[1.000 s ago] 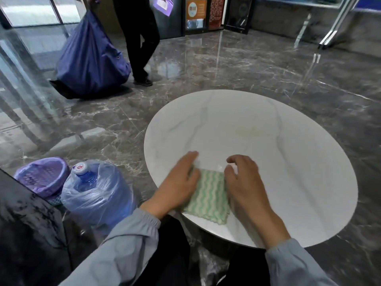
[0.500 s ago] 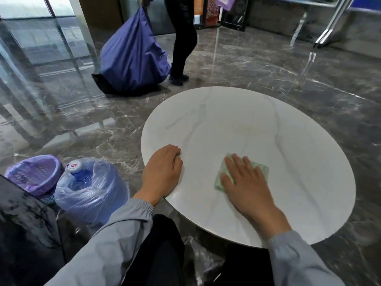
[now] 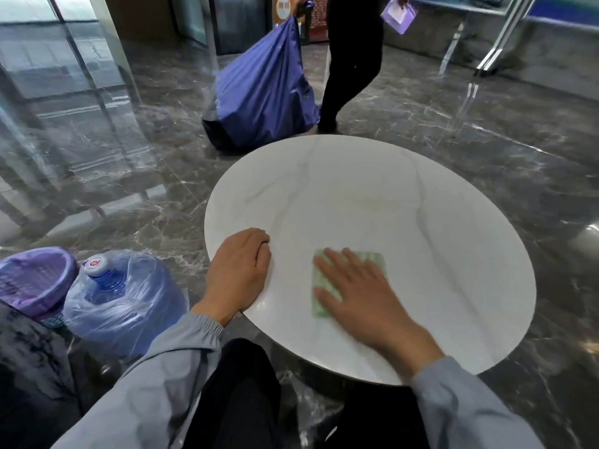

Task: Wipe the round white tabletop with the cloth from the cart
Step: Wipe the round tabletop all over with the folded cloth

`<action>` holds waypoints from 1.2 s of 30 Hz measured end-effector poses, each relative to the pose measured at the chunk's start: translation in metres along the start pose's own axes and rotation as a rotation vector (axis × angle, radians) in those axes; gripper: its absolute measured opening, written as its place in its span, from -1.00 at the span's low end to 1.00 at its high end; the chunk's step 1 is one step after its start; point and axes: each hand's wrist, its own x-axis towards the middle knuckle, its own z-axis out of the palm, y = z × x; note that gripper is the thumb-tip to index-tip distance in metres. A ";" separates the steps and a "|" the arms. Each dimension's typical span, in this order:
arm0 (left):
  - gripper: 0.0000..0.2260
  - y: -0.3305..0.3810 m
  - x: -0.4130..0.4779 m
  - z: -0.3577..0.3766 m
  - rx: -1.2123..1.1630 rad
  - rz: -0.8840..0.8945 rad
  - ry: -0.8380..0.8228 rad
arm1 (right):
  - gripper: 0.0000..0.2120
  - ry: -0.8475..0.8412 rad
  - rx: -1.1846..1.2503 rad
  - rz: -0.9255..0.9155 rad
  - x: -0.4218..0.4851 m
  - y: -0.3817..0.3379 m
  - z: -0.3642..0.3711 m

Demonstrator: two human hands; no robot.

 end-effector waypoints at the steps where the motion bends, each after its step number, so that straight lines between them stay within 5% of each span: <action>1: -0.78 0.002 0.001 0.000 0.002 -0.004 0.002 | -0.35 0.000 -0.001 0.081 0.005 0.019 -0.005; 6: -0.85 0.007 0.002 -0.002 0.037 0.001 0.022 | -0.41 -0.012 0.015 0.245 0.025 0.021 -0.007; 12: -0.81 0.004 0.003 -0.002 0.019 0.018 0.011 | -0.38 -0.027 -0.027 -0.094 -0.005 -0.078 0.019; 15: -0.76 0.002 0.002 -0.002 0.019 0.023 -0.009 | -0.38 -0.034 -0.016 -0.187 -0.024 -0.065 0.018; 23: -0.87 0.004 0.002 0.001 0.049 0.018 0.023 | -0.33 0.028 0.006 0.222 -0.013 0.014 0.001; 29: -0.83 0.002 0.002 0.002 0.051 0.018 0.011 | -0.32 0.004 0.013 -0.024 -0.023 -0.078 0.022; 32: -0.84 0.001 0.002 0.000 0.041 0.015 0.004 | -0.34 0.014 0.023 -0.110 -0.039 -0.064 0.019; 36: -0.85 0.004 0.002 -0.001 0.024 0.010 0.004 | -0.35 0.046 0.017 0.100 -0.047 0.009 0.008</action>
